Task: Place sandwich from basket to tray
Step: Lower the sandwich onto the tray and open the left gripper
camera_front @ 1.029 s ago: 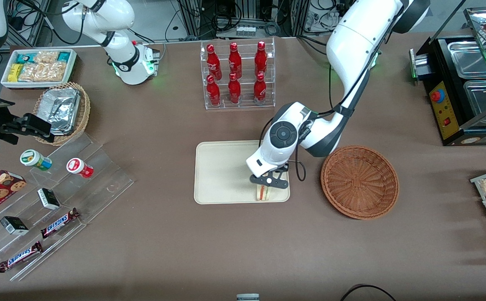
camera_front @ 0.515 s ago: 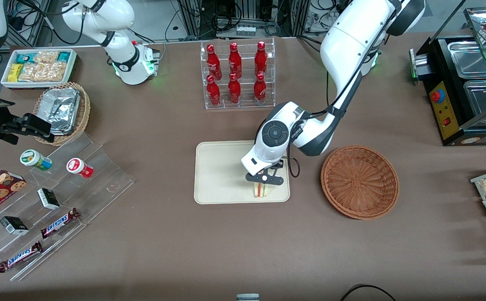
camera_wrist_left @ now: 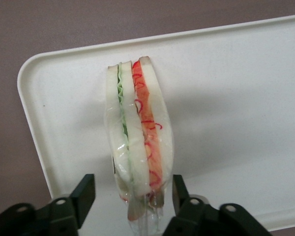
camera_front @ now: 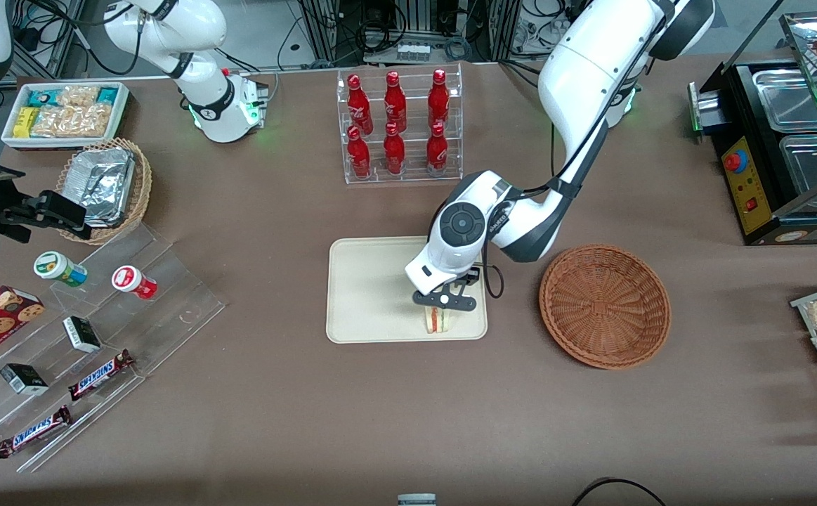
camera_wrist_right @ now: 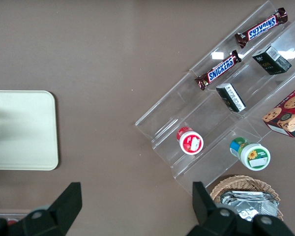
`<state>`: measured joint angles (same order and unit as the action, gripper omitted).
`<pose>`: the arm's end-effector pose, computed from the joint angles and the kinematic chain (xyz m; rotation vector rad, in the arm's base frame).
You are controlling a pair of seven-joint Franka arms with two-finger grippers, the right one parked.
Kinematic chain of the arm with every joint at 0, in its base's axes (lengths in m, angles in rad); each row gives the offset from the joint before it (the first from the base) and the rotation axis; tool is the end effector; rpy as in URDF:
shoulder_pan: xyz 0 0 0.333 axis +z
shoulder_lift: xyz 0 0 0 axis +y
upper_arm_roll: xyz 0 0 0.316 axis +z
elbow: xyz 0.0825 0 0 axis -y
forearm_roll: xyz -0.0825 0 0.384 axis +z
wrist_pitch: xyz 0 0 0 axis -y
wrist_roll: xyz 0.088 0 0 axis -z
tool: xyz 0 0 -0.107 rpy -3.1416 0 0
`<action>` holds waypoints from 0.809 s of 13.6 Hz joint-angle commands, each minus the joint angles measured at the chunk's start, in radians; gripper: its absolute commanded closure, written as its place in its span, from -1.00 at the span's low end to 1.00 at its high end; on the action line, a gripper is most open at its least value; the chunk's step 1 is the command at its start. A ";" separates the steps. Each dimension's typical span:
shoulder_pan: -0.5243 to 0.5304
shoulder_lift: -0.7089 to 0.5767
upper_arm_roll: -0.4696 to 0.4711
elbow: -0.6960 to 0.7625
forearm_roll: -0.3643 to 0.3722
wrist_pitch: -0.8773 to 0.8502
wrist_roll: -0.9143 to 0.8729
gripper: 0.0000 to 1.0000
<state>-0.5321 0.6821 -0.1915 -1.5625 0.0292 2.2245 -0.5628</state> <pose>0.5390 -0.4490 0.2492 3.0596 -0.2102 -0.0994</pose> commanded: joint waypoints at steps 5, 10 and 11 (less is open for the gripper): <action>-0.016 0.010 0.014 0.038 0.008 -0.016 -0.022 -1.00; -0.006 -0.002 0.018 0.068 0.006 -0.023 -0.061 -1.00; -0.003 -0.006 0.018 0.068 0.006 -0.023 -0.062 -1.00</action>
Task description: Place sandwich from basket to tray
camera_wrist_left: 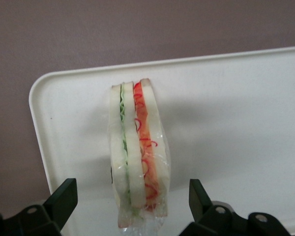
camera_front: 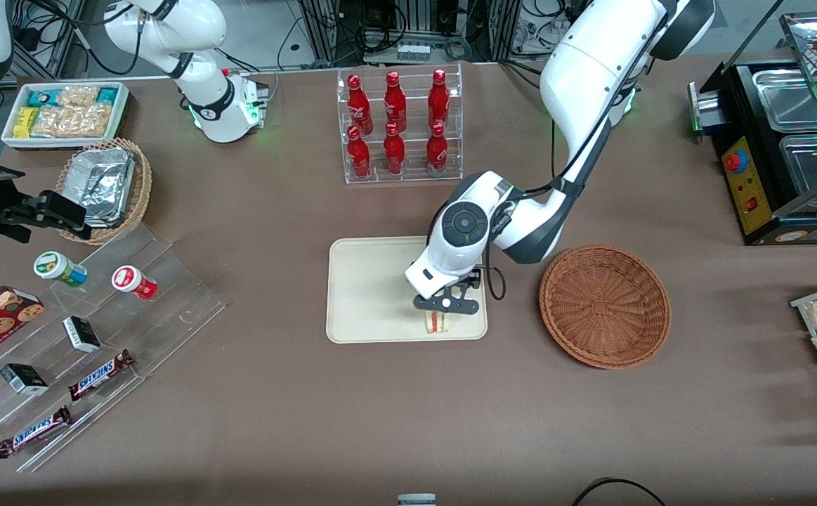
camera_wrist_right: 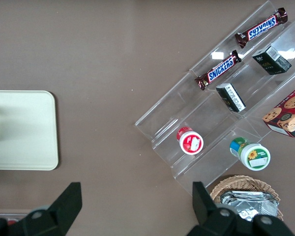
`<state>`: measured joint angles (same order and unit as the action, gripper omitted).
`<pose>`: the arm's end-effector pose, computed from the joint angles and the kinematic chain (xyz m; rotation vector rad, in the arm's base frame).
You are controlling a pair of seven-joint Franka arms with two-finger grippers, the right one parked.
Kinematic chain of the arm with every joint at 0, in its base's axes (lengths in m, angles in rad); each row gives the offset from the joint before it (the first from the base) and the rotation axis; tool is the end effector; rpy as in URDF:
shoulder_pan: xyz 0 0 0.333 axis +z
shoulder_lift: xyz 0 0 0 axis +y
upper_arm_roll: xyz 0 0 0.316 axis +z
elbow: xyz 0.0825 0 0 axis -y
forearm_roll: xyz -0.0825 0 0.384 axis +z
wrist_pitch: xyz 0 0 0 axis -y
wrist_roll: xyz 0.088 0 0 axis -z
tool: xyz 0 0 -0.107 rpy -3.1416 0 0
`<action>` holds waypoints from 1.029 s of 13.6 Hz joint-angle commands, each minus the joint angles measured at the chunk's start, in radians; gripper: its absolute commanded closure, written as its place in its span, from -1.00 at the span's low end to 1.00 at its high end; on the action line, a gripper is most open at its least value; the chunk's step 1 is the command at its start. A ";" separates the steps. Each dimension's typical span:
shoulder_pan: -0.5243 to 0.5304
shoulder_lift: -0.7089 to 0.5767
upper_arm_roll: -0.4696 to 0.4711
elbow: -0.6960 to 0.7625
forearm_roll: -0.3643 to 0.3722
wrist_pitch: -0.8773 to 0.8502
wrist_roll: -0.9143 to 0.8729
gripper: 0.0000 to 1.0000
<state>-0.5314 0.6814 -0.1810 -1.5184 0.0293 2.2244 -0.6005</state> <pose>0.5540 -0.4494 0.2685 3.0460 -0.1336 -0.0405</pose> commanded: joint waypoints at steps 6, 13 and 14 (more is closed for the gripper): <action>0.022 -0.059 0.011 0.067 0.006 -0.115 -0.024 -1.00; 0.122 -0.128 0.017 0.122 0.012 -0.163 -0.004 -1.00; 0.125 -0.141 0.018 0.125 0.055 -0.179 0.010 -1.00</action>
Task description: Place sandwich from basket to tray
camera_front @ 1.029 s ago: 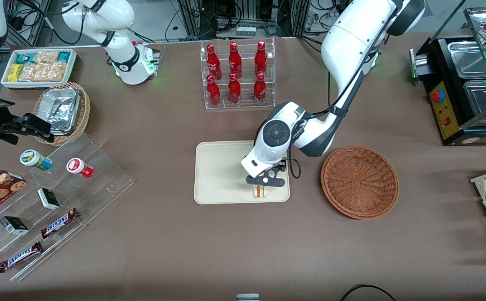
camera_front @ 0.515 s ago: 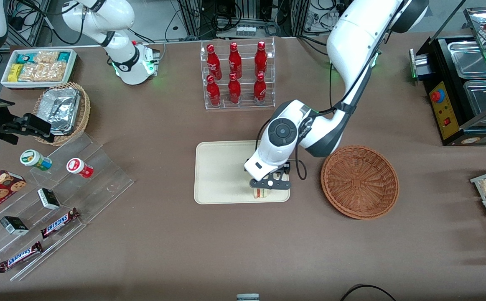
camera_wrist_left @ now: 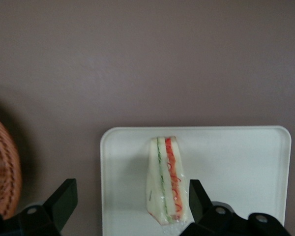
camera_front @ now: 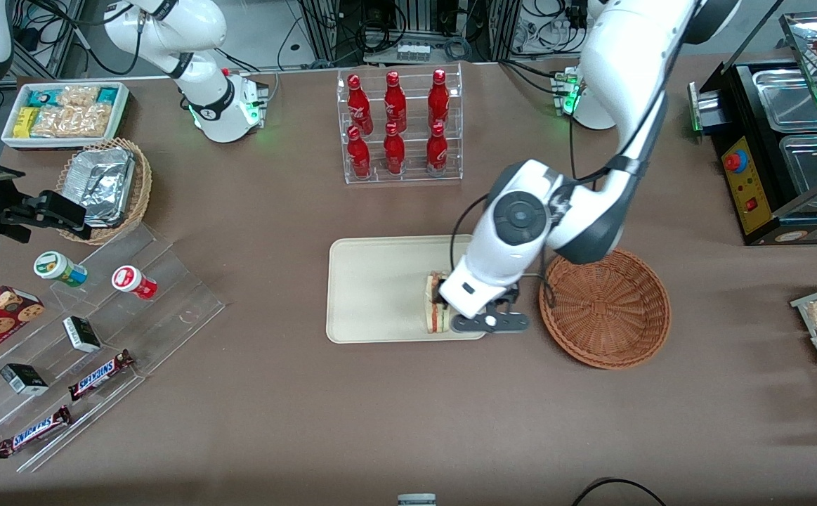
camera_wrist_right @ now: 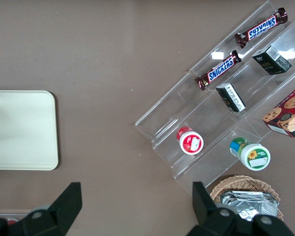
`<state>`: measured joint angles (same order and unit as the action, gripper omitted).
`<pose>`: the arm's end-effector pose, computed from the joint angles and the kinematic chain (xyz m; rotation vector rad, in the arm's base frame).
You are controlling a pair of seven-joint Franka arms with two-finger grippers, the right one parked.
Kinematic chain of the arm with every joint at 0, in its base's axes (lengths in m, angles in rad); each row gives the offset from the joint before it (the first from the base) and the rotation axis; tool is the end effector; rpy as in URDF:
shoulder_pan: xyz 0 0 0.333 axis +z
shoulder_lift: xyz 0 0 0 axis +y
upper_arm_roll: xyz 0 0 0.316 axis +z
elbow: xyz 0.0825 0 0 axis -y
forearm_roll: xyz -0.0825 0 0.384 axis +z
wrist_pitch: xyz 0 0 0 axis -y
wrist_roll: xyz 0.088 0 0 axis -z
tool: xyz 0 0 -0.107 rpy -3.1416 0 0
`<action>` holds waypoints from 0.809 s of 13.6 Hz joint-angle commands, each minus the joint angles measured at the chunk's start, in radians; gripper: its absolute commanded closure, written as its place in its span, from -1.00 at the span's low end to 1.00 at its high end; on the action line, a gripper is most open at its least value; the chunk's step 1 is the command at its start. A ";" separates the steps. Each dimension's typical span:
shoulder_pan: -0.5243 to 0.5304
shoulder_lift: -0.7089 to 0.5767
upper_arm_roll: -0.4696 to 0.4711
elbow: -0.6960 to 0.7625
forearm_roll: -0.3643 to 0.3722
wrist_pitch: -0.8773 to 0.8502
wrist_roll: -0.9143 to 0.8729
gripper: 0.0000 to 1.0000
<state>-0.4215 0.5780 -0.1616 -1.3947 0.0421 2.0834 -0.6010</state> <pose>0.6201 -0.3784 0.3857 3.0332 0.0462 0.1076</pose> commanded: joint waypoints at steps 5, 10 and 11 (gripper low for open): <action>0.156 -0.109 -0.006 0.000 0.021 -0.137 0.124 -1.00; 0.288 -0.176 -0.006 -0.004 0.009 -0.196 0.188 -1.00; 0.321 -0.190 -0.006 -0.003 -0.002 -0.219 0.204 -1.00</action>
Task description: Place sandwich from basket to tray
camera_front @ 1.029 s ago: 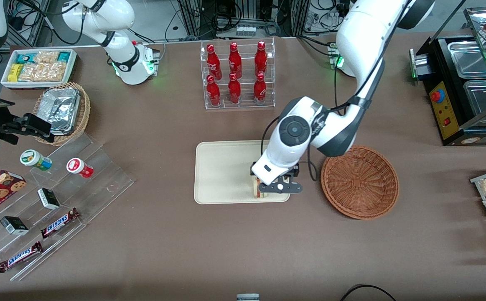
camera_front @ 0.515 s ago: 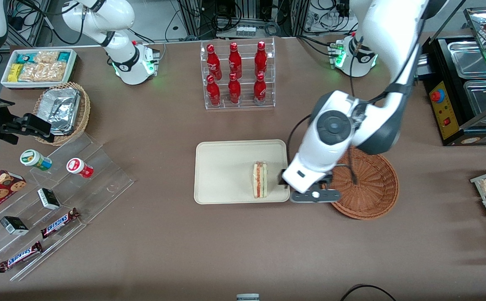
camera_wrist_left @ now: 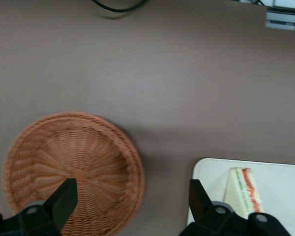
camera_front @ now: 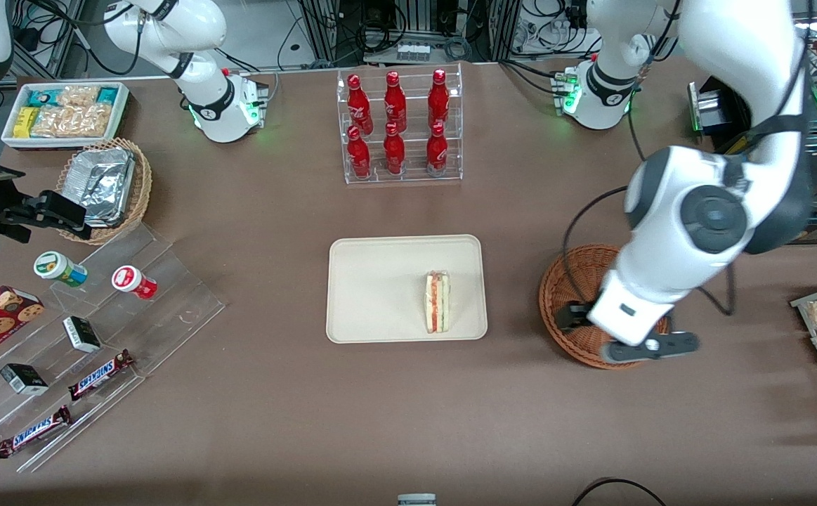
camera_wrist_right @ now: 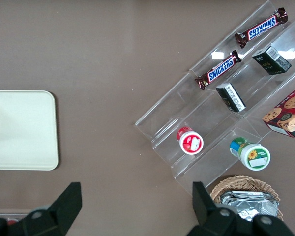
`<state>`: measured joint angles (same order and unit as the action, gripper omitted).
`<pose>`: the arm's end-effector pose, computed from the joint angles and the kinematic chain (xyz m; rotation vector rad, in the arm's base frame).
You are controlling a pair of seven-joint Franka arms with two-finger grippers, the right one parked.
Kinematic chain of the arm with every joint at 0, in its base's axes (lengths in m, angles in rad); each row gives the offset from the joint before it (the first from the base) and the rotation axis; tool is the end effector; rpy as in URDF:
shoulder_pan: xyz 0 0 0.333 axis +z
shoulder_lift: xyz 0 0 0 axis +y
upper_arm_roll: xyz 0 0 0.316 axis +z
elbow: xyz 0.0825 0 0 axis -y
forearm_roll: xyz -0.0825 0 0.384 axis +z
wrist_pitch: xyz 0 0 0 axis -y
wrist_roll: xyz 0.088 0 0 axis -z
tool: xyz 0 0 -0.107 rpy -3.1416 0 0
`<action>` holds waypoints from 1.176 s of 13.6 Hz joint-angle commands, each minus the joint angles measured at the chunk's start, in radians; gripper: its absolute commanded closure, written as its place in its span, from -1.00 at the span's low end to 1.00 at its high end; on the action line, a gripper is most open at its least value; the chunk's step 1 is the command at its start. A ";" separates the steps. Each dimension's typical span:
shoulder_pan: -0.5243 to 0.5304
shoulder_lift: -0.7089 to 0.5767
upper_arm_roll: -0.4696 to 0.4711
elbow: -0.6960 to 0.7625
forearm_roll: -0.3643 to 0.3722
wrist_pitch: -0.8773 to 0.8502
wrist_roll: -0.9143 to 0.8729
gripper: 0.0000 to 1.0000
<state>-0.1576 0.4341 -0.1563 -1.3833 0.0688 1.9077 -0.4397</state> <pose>0.6701 -0.1920 0.4754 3.0985 0.1917 0.1386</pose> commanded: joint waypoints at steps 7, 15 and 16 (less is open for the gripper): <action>0.199 -0.143 -0.009 -0.013 -0.021 -0.192 0.055 -1.00; 0.219 -0.265 0.029 -0.046 -0.032 -0.403 0.156 -1.00; 0.219 -0.281 0.029 -0.068 -0.030 -0.400 0.157 -1.00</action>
<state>0.0529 0.2006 -0.1254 -1.3915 0.0502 1.5105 -0.3013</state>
